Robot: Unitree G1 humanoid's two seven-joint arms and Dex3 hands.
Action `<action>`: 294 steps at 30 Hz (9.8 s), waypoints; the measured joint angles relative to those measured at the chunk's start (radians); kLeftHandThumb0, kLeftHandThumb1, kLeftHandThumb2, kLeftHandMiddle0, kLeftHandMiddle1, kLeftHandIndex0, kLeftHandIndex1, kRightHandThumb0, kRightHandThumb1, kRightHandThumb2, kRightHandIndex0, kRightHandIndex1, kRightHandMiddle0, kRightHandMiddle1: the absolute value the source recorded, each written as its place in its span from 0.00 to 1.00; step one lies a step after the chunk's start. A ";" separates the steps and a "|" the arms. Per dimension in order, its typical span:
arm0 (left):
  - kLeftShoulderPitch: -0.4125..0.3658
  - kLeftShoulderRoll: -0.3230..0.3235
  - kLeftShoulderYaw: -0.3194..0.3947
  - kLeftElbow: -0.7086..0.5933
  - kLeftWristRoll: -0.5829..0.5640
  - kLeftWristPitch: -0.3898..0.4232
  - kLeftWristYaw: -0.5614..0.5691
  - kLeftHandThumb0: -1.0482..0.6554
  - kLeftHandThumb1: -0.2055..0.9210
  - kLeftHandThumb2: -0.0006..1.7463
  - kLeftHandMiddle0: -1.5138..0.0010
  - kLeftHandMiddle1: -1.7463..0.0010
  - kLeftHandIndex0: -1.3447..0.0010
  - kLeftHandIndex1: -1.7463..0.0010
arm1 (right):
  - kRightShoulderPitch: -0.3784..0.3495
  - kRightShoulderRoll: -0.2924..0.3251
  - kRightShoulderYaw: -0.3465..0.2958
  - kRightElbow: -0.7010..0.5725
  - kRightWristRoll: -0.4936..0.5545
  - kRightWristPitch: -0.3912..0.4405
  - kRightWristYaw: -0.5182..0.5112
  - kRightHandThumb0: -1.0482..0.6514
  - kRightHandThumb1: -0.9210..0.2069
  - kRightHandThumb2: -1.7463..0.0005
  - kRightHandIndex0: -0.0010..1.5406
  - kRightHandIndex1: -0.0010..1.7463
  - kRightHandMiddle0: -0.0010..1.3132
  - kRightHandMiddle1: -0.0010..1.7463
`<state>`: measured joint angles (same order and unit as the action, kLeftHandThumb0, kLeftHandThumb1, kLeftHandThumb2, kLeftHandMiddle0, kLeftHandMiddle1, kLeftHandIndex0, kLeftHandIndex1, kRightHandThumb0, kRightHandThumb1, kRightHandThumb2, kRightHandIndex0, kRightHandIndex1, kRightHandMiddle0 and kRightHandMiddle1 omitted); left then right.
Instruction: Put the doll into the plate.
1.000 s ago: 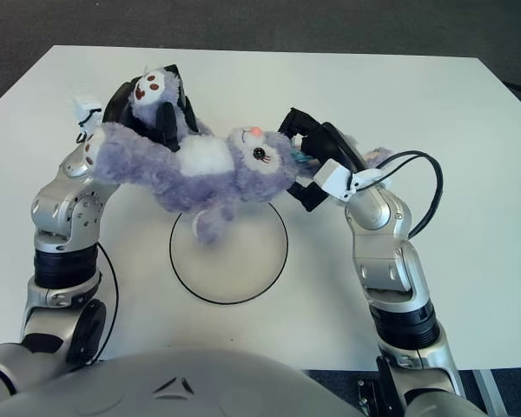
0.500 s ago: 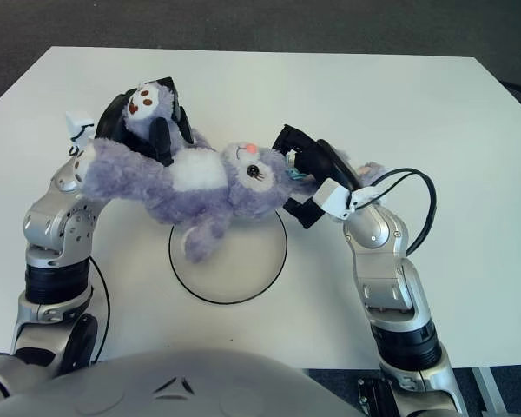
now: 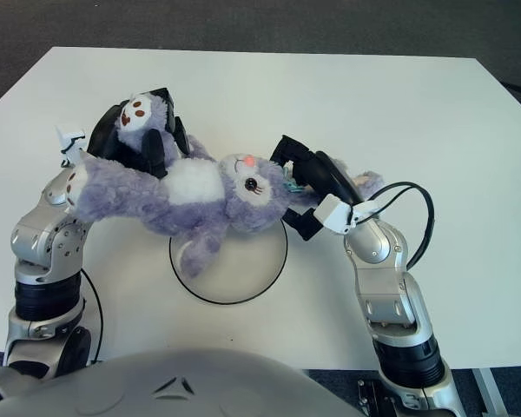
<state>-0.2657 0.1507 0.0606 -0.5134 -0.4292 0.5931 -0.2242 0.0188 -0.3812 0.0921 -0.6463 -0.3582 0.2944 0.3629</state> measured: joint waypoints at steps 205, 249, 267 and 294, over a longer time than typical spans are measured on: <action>-0.203 -0.028 0.107 0.855 0.246 -0.587 0.106 0.35 0.55 0.69 0.31 0.00 0.60 0.00 | -0.234 0.239 -0.427 0.583 0.547 -0.170 -0.442 0.62 0.94 0.00 0.65 0.88 0.56 1.00; -0.251 -0.058 0.093 1.135 0.297 -0.788 0.109 0.34 0.49 0.74 0.24 0.00 0.56 0.00 | -0.330 0.188 -0.381 1.139 0.495 -0.690 -0.268 0.30 0.65 0.16 0.87 1.00 0.55 1.00; -0.214 -0.068 0.071 1.122 0.369 -0.851 0.197 0.34 0.49 0.73 0.23 0.00 0.56 0.00 | -0.332 0.176 -0.362 1.135 0.485 -0.602 -0.295 0.32 0.60 0.20 0.84 1.00 0.51 1.00; -0.176 -0.098 0.104 1.088 0.354 -0.881 0.240 0.34 0.49 0.74 0.22 0.00 0.56 0.00 | -0.266 0.211 -0.334 1.005 0.488 -0.541 -0.353 0.32 0.60 0.20 0.85 1.00 0.51 1.00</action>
<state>-0.4412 0.0527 0.1645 0.5745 -0.0754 -0.2882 0.0162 -0.2473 -0.1704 -0.2422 0.3583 0.1302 -0.2466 0.0103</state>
